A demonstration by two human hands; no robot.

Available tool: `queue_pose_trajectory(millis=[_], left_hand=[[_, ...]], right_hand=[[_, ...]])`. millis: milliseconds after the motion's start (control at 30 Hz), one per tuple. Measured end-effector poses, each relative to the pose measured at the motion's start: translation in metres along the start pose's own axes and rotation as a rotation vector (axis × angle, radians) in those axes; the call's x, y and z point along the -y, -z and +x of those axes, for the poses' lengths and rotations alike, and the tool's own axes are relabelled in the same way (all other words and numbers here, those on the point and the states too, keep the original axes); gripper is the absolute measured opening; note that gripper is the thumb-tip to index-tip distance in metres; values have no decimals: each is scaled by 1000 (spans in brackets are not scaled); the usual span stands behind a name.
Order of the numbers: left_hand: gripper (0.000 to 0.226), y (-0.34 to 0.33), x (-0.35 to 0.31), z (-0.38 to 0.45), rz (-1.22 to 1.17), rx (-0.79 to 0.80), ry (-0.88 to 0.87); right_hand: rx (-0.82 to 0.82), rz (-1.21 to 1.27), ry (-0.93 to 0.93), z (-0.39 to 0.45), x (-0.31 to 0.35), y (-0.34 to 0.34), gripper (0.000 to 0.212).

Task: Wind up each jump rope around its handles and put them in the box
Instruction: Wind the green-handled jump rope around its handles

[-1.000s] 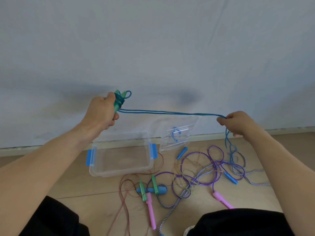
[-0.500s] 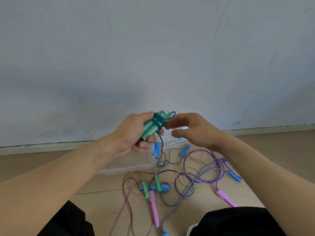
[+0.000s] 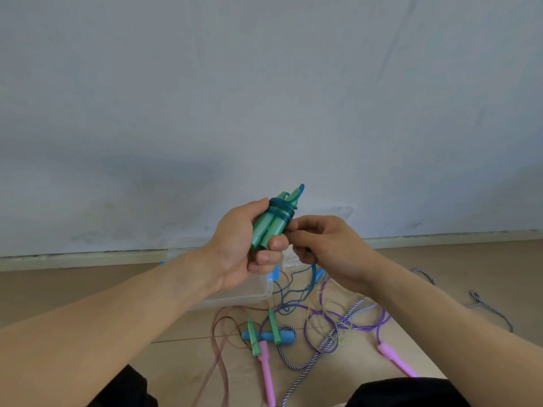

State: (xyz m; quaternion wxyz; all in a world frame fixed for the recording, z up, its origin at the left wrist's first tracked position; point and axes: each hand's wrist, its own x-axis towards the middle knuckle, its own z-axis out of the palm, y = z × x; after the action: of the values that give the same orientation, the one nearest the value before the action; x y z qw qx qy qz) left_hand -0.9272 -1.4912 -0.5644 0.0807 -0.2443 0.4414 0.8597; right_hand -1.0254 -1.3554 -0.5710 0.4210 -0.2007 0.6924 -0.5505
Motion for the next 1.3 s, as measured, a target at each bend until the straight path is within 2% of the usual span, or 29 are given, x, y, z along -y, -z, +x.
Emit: queue_pose_trajectory(millis=[100,167,267,400,500,600,733,833,900,1000,1033,1133,1200,1233,1300], left_hand=[[50,-1,-2,1,4,-6,-41],[48,-3,-1,-1,8,19,-60],[49,-6,-1,-3,-3,13,-99],[48,-1,-10,-1,137,-117,-156],[43,3,-16,-1,314,-210,-213],[42,6,-19,-1,483,-266,-216],[46,11,-18,1,690,-311,-218],[45,19,-11,9,1085,-368,-307],[46,23,-7,14,1348,-378,-289],[51,24,-3,17,1496,-242,-169],[55,22,-1,16,1460,-160,-111],[76,13,1,11,1127,53,107],[94,8,0,9,1054,164,187],[94,6,0,9,1055,215,208],[74,4,1,8,1018,300,224]], right_hand=[[-129,-70,27,3,-1,3,19],[-167,-92,38,6,0,4,19],[-171,-126,38,7,4,2,17],[-133,-121,-13,8,10,0,21],[-64,-121,-17,7,12,2,27],[40,-102,-39,6,12,1,24],[73,-193,-83,5,11,0,30],[138,-306,-103,2,11,-5,41],[181,-290,-110,-1,12,-8,44],[159,-245,-84,-1,13,-8,42],[132,-242,-76,0,13,-6,42],[105,-319,-74,-2,16,1,42],[116,-429,-48,-3,20,6,44],[115,-489,-21,-3,21,9,45],[88,-613,45,-1,22,15,47]])
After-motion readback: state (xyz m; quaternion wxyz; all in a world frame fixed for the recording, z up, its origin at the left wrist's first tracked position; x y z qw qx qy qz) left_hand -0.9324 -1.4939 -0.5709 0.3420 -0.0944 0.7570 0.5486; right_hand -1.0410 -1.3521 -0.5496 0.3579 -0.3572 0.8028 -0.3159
